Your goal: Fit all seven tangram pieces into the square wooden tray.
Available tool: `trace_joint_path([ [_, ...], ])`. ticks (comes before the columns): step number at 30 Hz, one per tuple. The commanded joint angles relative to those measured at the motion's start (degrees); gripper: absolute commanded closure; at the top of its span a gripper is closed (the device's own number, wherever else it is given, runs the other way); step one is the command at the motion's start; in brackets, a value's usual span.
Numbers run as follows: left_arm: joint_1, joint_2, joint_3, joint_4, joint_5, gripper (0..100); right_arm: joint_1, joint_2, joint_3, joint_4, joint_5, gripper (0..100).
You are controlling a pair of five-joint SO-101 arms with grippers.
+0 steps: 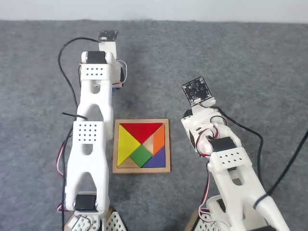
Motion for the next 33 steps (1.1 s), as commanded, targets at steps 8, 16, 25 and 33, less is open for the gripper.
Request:
trace_joint_path([
  [8, 0.3, -28.8, 27.6, 1.9, -13.5, 93, 0.2, -2.1, -0.5, -1.1, 0.8, 99.1],
  [16, 0.4, -24.4, 27.6, -7.7, -14.5, 81, 0.2, -2.1, -0.5, -1.1, 0.8, 99.1],
  [25, -4.8, -11.3, 14.5, -9.8, -8.1, 78, 0.2, -2.1, -0.5, -1.1, 0.8, 99.1],
  [33, -5.3, -5.2, -7.4, 2.6, -6.9, 75, 0.2, -2.1, -0.5, -1.1, 0.8, 99.1],
])
